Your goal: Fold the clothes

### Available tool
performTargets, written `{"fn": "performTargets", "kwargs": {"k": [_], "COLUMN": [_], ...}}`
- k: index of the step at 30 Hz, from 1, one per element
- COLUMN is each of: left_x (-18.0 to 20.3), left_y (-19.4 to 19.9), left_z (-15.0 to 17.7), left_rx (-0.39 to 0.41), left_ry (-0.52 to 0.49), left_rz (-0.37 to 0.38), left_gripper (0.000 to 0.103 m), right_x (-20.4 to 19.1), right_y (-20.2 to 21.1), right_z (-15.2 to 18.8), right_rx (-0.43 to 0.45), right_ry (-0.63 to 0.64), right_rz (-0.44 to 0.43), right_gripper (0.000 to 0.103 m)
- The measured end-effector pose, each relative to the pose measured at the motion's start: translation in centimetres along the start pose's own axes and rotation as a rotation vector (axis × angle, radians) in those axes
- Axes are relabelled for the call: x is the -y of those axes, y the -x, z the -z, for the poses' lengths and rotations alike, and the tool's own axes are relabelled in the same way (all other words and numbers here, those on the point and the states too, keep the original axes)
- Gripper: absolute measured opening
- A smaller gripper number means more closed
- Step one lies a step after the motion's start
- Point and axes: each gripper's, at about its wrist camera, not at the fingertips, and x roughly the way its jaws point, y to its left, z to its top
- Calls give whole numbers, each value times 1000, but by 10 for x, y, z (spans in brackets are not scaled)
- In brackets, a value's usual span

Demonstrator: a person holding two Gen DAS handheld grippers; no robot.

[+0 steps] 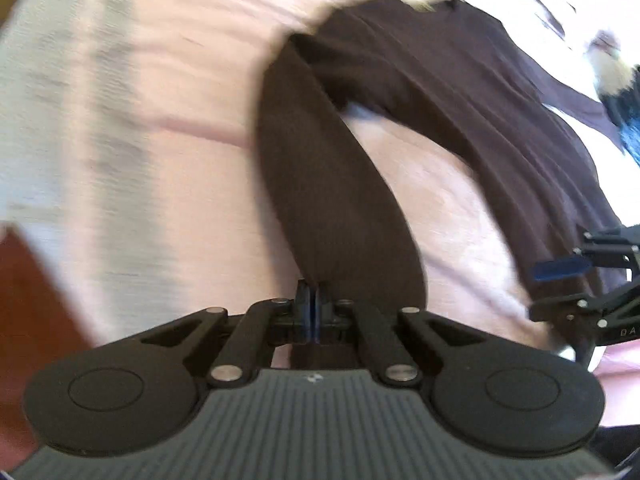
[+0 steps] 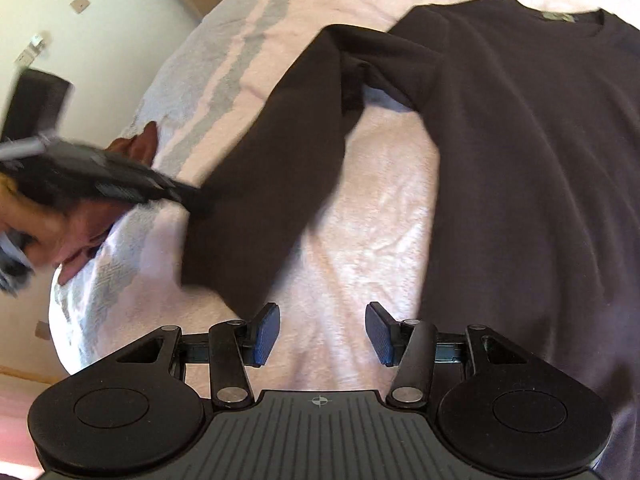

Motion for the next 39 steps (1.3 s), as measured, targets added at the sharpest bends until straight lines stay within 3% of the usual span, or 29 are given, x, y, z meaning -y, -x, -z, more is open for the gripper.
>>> {"fn": "performTargets", "kwargs": {"k": [3,6,12,15,17,19,23,28,32,35,36,37,38,39], "left_x": [-34,-60,-95,-116,-127,-138,-164,-181,-219,-237,-243,-245,-244,-244], "left_y": [28,42,49,38,27,18,16,-2,-28,-40,-44,-44,-42,-35], "left_z": [-10,-27,-51,-45,-41,-36,-31,-22,-30,-33,-34,-35,-36,-38], "left_rx": [26,43,0,-55,-84,-83,-43,-37,-42,-81,-94,-98,-95,-84], "left_ry": [-4,-30,-248,-265,-266,-268,-270,-381,-274,-211,-190,-187,-194,-192], "left_rz": [-123,-185,-277,-217,-194,-193,-136,-137,-123,-23,13,42,66,95], "left_gripper": [0,0,0,0,6,22,30,52,54,48,33,8,1,1], "right_x": [-15,-37,-57,-57,-57,-58,-72,-95,-109,-112,-111,-110,-112,-114], "right_y": [-6,-18,-25,-27,-34,-41,-60,-95,-115,-125,-130,-134,-138,-141], "right_z": [0,-8,-21,-24,-27,-31,-45,-66,-79,-87,-90,-92,-95,-98], "right_rx": [-1,2,9,20,24,32,41,13,10,5,2,-2,-3,-4], "right_ry": [45,118,145,112,73,12,-58,-40,-5,2,1,-1,3,8], "right_rz": [-28,-59,-48,-14,21,53,82,71,60,70,73,75,77,78], "right_gripper": [51,51,51,51,51,51,51,52,52,52,52,52,52,52]}}
